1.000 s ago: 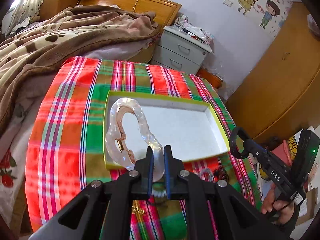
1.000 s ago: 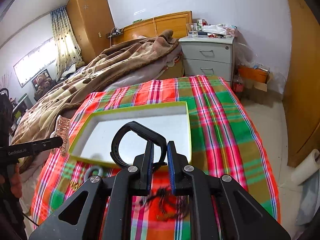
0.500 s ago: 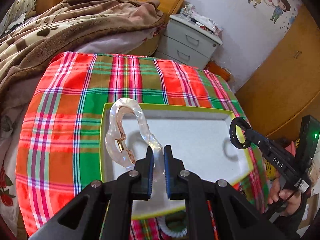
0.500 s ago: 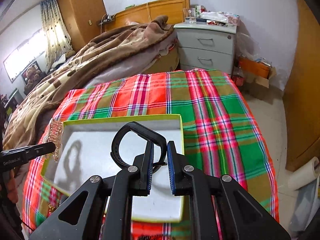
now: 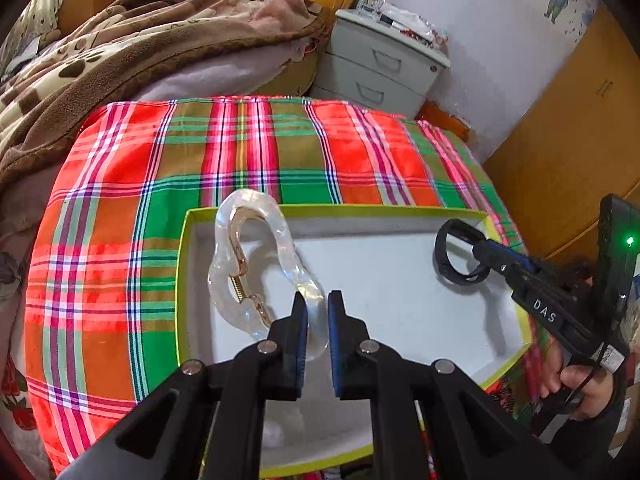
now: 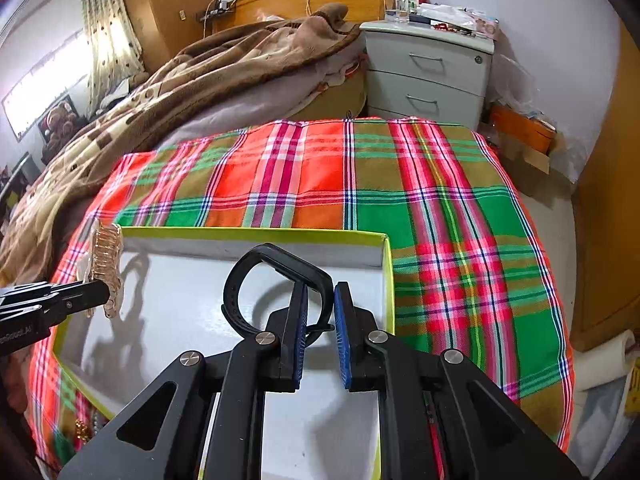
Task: Organize jewelry
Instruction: 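Lower the clip into the box with the left tool while the right tool drops the watch band inside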
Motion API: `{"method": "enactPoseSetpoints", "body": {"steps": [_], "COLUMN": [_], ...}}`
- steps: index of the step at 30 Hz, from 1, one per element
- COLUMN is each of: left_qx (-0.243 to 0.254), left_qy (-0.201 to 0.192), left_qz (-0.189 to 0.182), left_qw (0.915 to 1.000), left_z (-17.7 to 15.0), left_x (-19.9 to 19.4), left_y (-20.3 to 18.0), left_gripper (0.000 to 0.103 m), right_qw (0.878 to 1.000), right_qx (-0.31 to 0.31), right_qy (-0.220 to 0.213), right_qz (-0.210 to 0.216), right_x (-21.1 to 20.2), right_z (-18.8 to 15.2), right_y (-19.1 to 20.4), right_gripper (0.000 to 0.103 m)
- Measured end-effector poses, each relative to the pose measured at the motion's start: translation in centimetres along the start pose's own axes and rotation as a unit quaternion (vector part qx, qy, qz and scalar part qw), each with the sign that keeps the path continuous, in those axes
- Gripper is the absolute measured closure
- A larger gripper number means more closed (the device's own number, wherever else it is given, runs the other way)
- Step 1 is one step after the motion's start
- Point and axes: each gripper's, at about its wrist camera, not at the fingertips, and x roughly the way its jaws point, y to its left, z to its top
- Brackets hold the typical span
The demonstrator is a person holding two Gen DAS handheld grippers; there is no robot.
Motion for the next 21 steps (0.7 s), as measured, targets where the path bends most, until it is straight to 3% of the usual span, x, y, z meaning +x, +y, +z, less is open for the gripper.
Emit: {"method": "enactPoseSetpoints", "body": {"steps": [11, 15, 21], "left_qx": [0.0, 0.002, 0.002], "left_qy": [0.005, 0.005, -0.007], "left_qz": [0.013, 0.018, 0.023], "left_qw": [0.9999, 0.9998, 0.9997], "left_z": [-0.19, -0.16, -0.01], "left_x": [0.41, 0.39, -0.37], "left_y": [-0.37, -0.54, -0.7], "left_gripper": [0.091, 0.075, 0.071], "right_qw": [1.0, 1.0, 1.0], "right_qx": [-0.015, -0.018, -0.018], "right_qy": [0.006, 0.0, -0.01], "right_qz": [-0.025, -0.021, -0.02], "right_x": [0.83, 0.71, 0.08], "right_z": [-0.01, 0.18, 0.29], "right_y": [0.01, 0.17, 0.31], "right_gripper": [0.089, 0.089, 0.089]}}
